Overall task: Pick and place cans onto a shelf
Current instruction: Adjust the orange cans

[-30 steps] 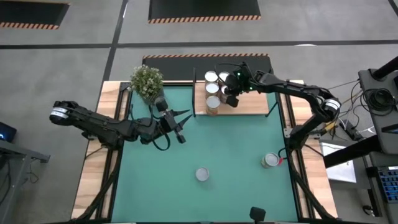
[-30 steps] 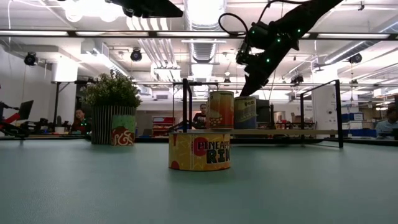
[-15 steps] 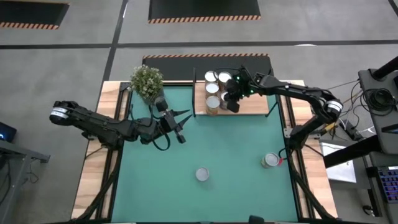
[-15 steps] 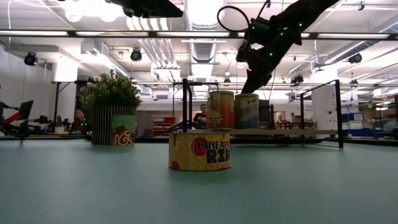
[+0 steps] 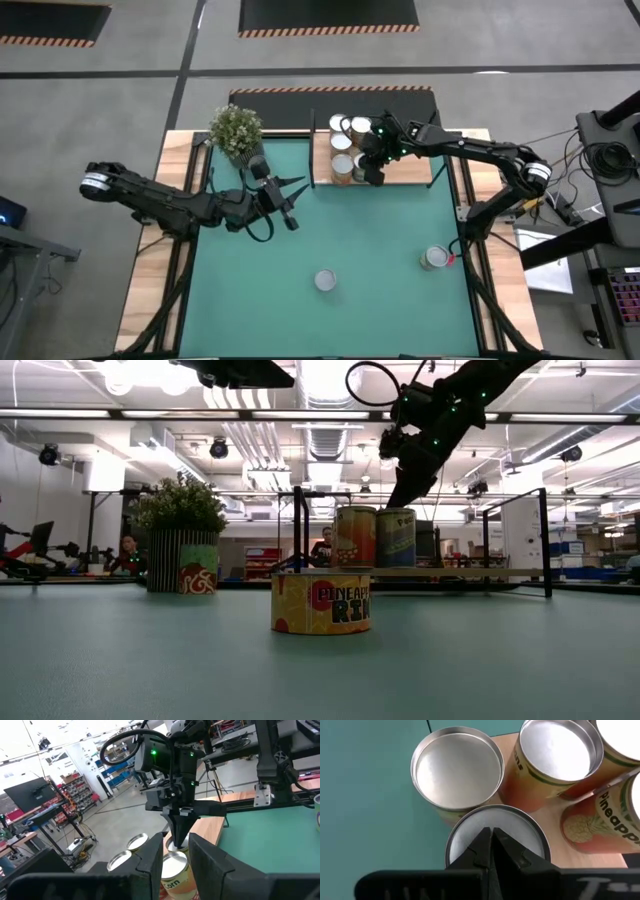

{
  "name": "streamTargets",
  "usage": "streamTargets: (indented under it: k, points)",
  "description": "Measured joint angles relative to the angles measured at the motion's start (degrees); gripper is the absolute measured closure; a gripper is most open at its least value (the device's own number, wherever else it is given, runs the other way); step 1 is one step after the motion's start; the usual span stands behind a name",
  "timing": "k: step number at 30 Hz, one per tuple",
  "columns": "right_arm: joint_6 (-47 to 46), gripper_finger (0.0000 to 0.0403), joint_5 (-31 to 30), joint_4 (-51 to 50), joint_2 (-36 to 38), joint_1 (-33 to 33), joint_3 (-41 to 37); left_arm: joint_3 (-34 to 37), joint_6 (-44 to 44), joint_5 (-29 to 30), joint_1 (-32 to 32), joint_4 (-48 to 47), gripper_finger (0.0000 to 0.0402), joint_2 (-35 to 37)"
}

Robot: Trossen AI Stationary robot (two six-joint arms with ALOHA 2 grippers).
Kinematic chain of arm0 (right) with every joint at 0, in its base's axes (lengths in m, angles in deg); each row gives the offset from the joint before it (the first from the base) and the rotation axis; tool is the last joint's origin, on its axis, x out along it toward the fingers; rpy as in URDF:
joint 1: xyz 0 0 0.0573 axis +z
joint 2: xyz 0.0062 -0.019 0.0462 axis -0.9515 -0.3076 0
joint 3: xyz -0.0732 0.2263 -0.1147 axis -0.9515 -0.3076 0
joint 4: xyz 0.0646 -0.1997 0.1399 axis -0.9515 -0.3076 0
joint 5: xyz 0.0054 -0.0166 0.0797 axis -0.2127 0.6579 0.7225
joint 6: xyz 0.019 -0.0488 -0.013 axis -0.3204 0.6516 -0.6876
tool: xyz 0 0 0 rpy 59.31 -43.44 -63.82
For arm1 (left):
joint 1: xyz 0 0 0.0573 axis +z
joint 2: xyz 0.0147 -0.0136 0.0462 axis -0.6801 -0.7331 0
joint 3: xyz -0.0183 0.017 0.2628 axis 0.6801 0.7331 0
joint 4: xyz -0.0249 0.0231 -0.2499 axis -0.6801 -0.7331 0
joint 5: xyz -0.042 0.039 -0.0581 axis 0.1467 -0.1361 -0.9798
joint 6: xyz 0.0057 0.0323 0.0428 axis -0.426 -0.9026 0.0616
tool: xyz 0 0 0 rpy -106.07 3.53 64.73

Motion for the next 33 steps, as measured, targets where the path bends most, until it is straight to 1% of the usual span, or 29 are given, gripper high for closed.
streamTargets:
  k: [4,13,26,28,31,33]
  points:
    - [-0.1,0.0394,-1.4,-0.8,0.1,0.0,0.0,0.0,0.0,0.0,0.0,0.0,0.0327,0.0]
    - [0.0,0.0394,-1.5,-1.3,0.1,0.0,0.7,0.0,0.0,0.0,0.0,0.0,0.0327,0.0]
    - [0.0,0.0394,-1.7,0.1,2.1,0.2,1.7,0.0,0.1,0.0,0.0,0.0,0.0327,0.0]
    - [0.0,0.0394,-3.5,1.7,2.2,0.1,1.8,0.0,0.2,0.0,0.0,0.0,0.0327,0.0]
    - [0.7,0.0394,-8.4,3.6,2.1,-0.7,1.9,0.0,0.2,0.0,0.0,0.0,0.0327,0.0]
    - [0.8,0.0394,-9.2,4.1,1.4,-1.6,3.3,0.0,-0.3,0.0,0.0,0.0,0.0327,0.0]
